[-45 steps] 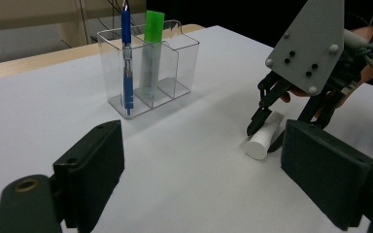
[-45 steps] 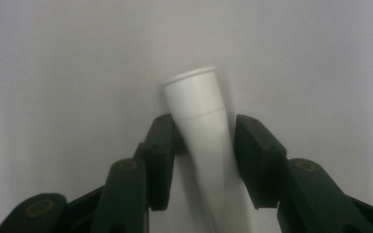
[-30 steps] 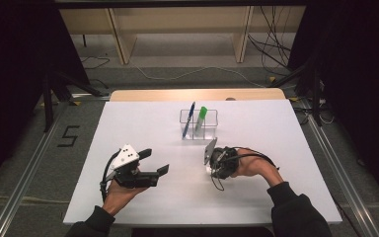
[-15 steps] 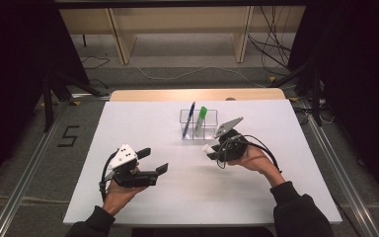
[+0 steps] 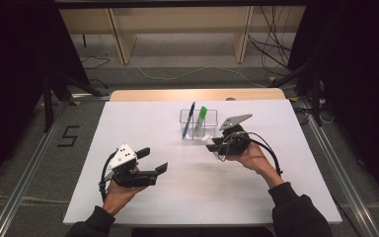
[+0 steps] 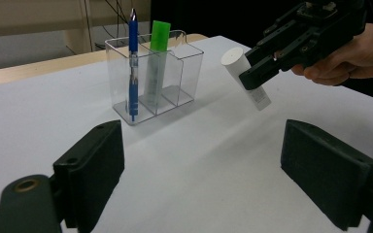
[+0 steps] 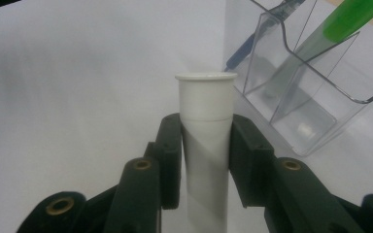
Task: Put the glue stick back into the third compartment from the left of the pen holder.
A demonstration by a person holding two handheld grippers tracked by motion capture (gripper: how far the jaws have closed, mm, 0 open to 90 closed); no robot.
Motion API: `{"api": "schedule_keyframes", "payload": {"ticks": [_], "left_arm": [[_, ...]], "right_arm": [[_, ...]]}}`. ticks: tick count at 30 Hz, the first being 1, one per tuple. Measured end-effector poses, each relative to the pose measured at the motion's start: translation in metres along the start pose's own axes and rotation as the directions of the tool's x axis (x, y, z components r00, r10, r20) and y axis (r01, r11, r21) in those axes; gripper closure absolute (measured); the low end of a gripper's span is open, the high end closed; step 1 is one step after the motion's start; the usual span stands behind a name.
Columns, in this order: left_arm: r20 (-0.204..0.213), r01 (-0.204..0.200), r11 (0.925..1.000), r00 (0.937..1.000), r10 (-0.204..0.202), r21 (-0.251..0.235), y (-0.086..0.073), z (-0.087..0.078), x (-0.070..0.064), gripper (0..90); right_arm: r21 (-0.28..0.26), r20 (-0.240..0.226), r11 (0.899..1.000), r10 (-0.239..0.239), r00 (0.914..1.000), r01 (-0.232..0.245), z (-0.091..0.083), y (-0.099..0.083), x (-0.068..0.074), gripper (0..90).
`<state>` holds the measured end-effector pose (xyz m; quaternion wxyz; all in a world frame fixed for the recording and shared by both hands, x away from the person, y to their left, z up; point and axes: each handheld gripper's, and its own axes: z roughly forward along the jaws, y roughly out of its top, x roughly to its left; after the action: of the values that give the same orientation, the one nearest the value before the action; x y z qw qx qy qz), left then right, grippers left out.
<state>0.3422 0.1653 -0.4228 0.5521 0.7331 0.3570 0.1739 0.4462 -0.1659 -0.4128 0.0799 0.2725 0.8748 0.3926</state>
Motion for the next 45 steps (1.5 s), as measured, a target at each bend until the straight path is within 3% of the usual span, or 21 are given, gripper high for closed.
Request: {"api": "schedule_keyframes", "payload": {"ticks": [10,21,27,41,45], "left_arm": [[0.001,0.009,0.9999,1.0000,-0.009,-0.013,0.000,-0.001,0.001,15.4],[-0.003,0.012,0.9998,0.9999,-0.012,-0.016,0.000,-0.002,0.001,15.4],[-0.008,0.014,0.9998,0.9999,-0.014,-0.014,0.000,-0.001,0.003,15.4],[-0.013,0.020,0.9996,0.9997,-0.020,-0.019,-0.001,-0.001,0.003,15.4],[-0.013,0.020,0.9996,0.9997,-0.021,-0.021,-0.001,-0.001,0.003,15.4]], "right_arm": [[-0.087,0.033,0.996,0.036,0.9988,-0.033,-0.001,0.003,0.005,68.2],[-0.194,0.071,0.979,0.078,0.9944,-0.063,-0.009,0.006,0.005,68.1],[-0.225,0.077,0.972,0.087,0.9933,-0.067,-0.014,0.010,0.005,68.1],[-0.312,0.133,0.942,0.172,0.9761,-0.123,-0.014,0.023,-0.010,68.1],[-0.325,0.156,0.938,0.183,0.9706,-0.124,-0.013,0.028,-0.013,68.1]]}}
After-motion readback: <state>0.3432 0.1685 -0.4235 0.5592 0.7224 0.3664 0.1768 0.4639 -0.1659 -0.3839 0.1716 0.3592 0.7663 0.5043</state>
